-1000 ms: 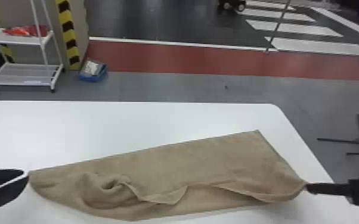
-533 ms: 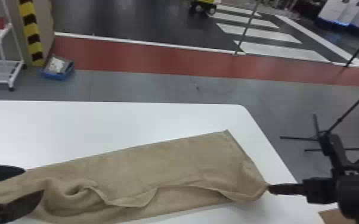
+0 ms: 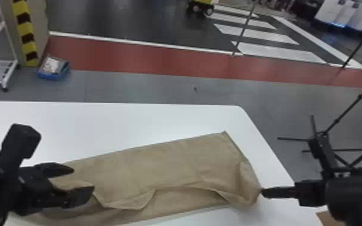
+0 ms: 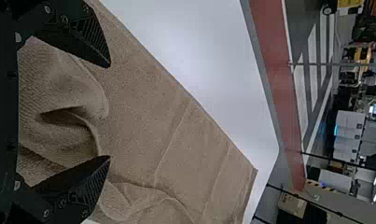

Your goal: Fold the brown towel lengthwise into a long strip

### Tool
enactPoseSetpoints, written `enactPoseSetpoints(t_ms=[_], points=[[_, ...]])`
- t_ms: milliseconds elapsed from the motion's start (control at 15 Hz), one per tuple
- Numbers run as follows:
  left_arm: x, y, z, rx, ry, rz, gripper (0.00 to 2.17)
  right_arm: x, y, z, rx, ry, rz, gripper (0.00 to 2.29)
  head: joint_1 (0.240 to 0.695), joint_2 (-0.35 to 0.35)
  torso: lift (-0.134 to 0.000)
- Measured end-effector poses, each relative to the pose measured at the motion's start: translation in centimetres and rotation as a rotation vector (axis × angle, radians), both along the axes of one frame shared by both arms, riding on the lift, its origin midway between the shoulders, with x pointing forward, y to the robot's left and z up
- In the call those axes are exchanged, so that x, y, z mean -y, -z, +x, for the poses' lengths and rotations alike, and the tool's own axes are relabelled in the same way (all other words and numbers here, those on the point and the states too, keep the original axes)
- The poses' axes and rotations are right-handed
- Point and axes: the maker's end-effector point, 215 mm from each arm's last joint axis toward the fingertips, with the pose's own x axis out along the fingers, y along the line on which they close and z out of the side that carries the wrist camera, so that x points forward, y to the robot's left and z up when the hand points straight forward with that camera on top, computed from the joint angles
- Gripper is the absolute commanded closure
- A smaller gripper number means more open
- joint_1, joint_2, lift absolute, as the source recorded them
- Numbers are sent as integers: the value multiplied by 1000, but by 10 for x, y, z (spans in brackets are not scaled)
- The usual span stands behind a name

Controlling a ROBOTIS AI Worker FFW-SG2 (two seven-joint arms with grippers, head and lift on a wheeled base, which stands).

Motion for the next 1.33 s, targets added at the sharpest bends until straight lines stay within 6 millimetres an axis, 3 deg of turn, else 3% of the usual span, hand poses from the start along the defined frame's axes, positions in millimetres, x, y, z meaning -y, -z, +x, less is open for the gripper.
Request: enactPoseSetpoints(t_ms=[133,333,400,533,800,933,1000,1067,1133,1333], points=[[6,17,0,-55,-5,46,620,0,1,1,0,-7,-4,2037,695,-350,-115],[-9,38,-1,-122,-50,100,1538,4,2,3,2,-23,-15,2037,695,-350,-115],[-14,39,-1,-128,-64,109,1727,4,2,4,2,-27,-16,2037,695,-350,-115],[-32,35,1,-116,-111,110,1727,4,3,5,3,-32,-15,2037,695,-350,-115],[-78,-8,-12,-39,-230,0,1710,2,2,6,11,-33,-4,2037,695,-350,-115],[-108,-23,-32,-14,-309,-82,1342,2,1,7,16,-35,-1,2037,695,-350,-115],[-120,-26,-41,-7,-335,-110,718,2,2,7,16,-35,1,2037,695,-350,-115],[-131,-28,-51,5,-356,-136,248,1,3,6,14,-35,3,2037,695,-350,-115],[-140,-28,-58,17,-373,-155,60,1,4,4,11,-34,3,2037,695,-339,-115],[-165,-19,-74,12,-430,-175,60,0,9,0,5,-35,8,2037,695,-317,-115]])
